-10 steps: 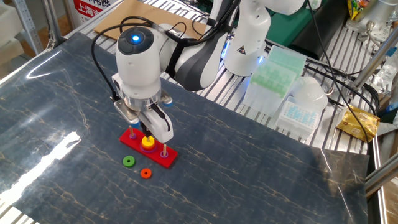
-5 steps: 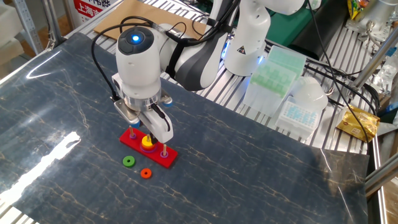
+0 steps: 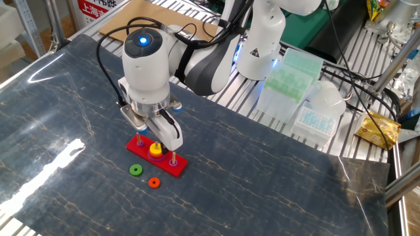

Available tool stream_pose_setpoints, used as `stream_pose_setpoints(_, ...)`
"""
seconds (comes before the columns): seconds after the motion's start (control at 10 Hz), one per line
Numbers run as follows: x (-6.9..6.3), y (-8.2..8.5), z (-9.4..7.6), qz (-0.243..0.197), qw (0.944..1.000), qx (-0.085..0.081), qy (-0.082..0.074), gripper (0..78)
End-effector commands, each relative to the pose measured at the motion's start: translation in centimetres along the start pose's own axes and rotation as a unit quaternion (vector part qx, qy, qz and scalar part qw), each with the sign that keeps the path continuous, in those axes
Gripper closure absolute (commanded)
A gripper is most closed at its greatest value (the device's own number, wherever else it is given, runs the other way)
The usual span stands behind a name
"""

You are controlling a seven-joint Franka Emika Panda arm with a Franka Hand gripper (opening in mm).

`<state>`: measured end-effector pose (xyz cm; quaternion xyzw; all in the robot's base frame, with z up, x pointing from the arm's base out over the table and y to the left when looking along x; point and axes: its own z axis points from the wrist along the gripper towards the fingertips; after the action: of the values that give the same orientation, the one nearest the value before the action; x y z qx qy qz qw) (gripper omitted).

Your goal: Take out one Hanoi block and throw it aside

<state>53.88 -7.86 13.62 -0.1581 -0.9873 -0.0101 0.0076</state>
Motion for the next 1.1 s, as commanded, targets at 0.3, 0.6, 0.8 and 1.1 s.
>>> stream_pose_setpoints(0.3, 0.0, 0.2, 1.1, 0.028, 0.9996, 0.000, 0.000, 0.1)
stream_pose_setpoints(0.6, 0.0, 0.3, 1.2, 0.042, 0.9991, 0.000, 0.001, 0.1)
stream_pose_setpoints(0.8, 0.1, 0.2, 1.6, 0.051, 0.9987, 0.000, 0.001, 0.1)
stream_pose_setpoints(1.1, 0.2, 0.2, 2.1, 0.068, 0.9977, 0.000, 0.001, 0.1)
